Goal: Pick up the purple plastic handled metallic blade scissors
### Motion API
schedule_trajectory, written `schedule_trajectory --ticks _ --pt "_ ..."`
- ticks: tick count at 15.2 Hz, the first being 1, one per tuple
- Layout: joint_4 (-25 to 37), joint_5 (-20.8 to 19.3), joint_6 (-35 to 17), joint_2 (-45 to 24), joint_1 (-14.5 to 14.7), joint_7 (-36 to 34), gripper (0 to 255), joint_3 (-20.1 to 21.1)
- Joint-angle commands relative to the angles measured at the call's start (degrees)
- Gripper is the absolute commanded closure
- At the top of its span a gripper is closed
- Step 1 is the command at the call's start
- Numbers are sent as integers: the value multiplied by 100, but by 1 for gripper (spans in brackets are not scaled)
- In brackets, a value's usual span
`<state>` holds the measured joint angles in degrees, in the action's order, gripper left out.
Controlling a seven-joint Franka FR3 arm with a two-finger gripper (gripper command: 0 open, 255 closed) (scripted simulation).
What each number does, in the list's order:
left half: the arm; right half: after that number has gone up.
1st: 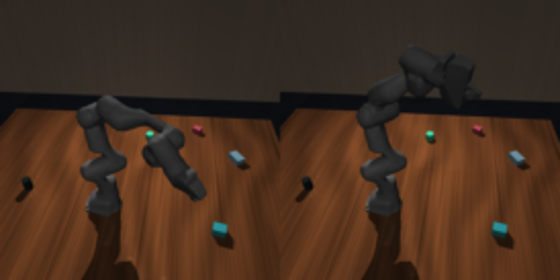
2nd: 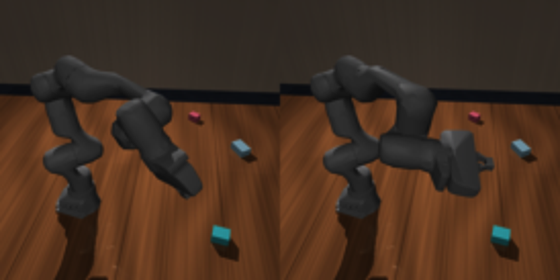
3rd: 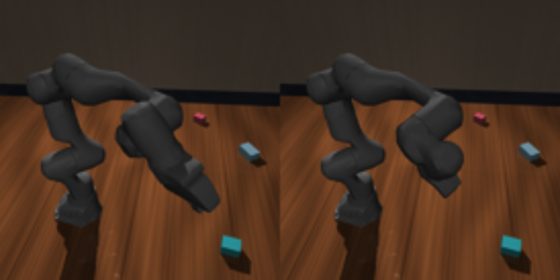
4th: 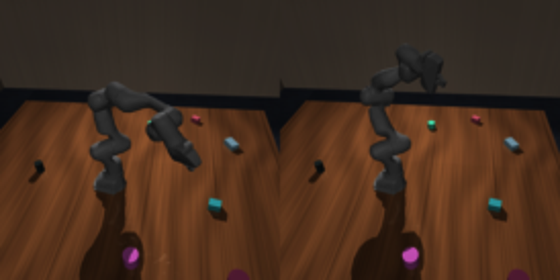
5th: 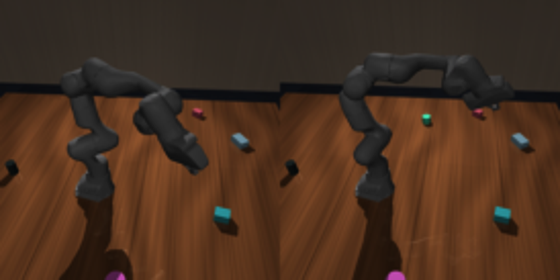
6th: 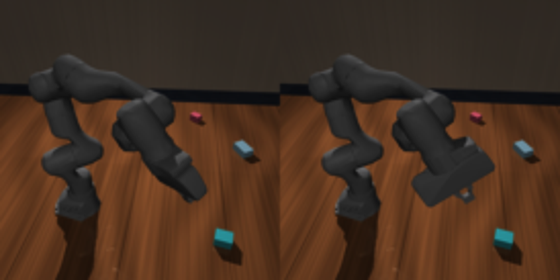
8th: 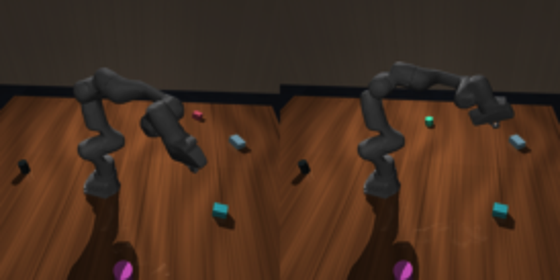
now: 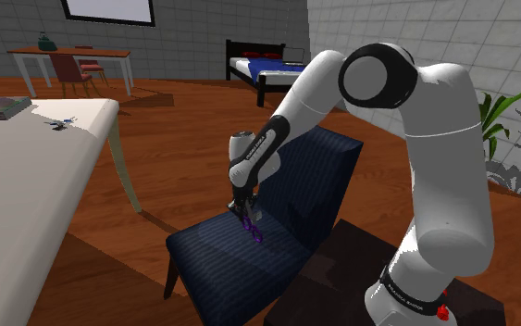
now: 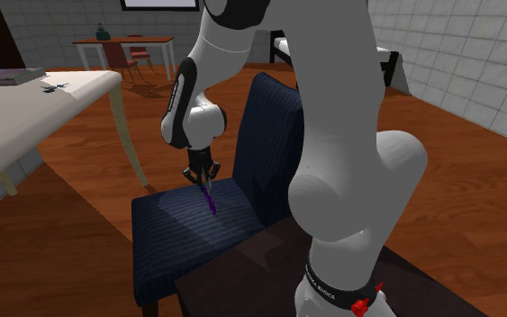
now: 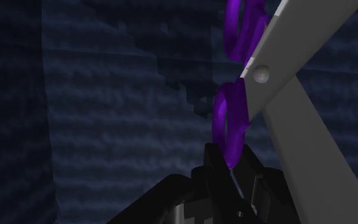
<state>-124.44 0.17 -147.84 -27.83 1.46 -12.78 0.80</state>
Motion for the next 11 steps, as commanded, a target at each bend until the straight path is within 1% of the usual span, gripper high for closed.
schedule_trajectory --ticks 1,11 --pt "-9 1 61 70 -2 2 255 0" --pt "-77 9 672 748 -7 3 255 6"
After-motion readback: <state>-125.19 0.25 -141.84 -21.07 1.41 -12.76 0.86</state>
